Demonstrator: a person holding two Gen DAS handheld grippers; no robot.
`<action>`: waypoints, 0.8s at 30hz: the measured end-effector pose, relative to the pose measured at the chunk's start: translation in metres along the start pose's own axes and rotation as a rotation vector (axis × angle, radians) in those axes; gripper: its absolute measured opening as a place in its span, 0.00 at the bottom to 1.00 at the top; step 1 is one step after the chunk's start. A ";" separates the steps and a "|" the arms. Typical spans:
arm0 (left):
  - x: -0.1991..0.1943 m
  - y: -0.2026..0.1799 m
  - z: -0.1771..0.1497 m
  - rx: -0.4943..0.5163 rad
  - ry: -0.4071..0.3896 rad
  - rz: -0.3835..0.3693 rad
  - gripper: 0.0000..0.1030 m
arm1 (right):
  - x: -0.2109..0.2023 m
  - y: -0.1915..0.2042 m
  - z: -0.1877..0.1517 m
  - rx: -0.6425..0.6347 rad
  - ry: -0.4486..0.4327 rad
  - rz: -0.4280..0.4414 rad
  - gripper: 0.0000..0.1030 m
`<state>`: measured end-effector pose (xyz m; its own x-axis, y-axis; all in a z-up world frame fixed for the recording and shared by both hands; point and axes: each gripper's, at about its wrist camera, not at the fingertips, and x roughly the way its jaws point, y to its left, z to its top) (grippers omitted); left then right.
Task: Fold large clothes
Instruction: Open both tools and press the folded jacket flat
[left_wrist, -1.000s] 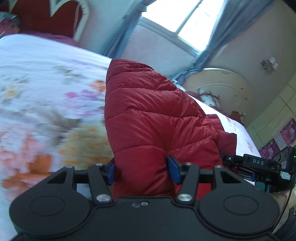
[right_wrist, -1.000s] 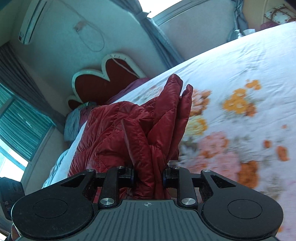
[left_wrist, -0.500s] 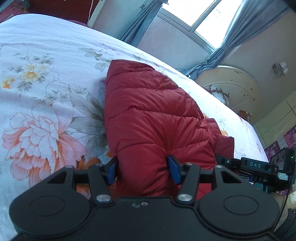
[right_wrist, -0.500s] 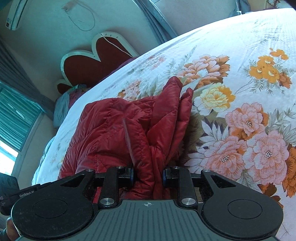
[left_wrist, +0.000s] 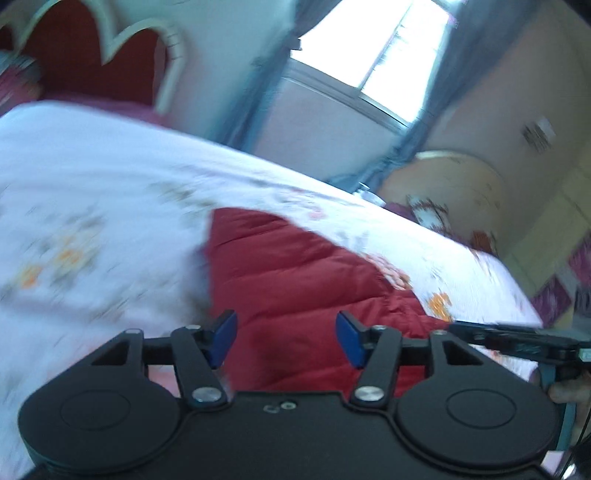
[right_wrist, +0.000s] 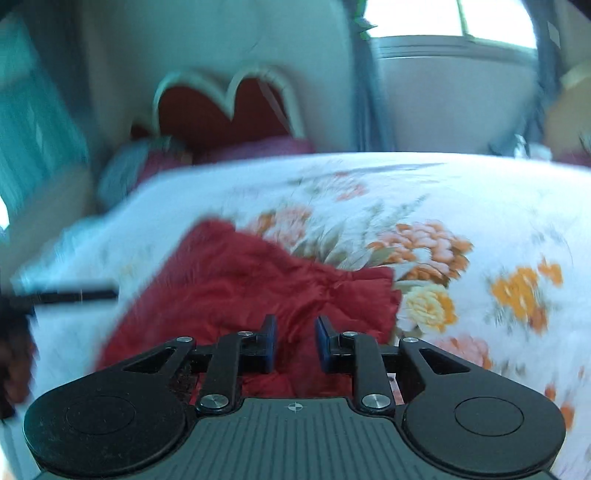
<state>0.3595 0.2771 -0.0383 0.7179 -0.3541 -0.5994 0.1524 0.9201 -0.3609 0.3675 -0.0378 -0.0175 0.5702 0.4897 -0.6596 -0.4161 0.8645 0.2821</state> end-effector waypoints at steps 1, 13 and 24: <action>0.009 -0.006 0.000 0.030 0.013 -0.002 0.52 | 0.007 0.005 -0.001 -0.034 0.012 -0.035 0.22; 0.046 -0.016 -0.022 0.163 0.113 0.050 0.47 | 0.044 -0.024 -0.028 0.070 0.128 -0.136 0.14; -0.033 -0.052 -0.072 0.201 0.099 -0.011 0.41 | -0.029 0.032 -0.061 -0.066 0.092 -0.019 0.14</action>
<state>0.2787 0.2286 -0.0514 0.6468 -0.3697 -0.6671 0.2991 0.9276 -0.2240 0.2950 -0.0313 -0.0318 0.5125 0.4582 -0.7263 -0.4529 0.8628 0.2247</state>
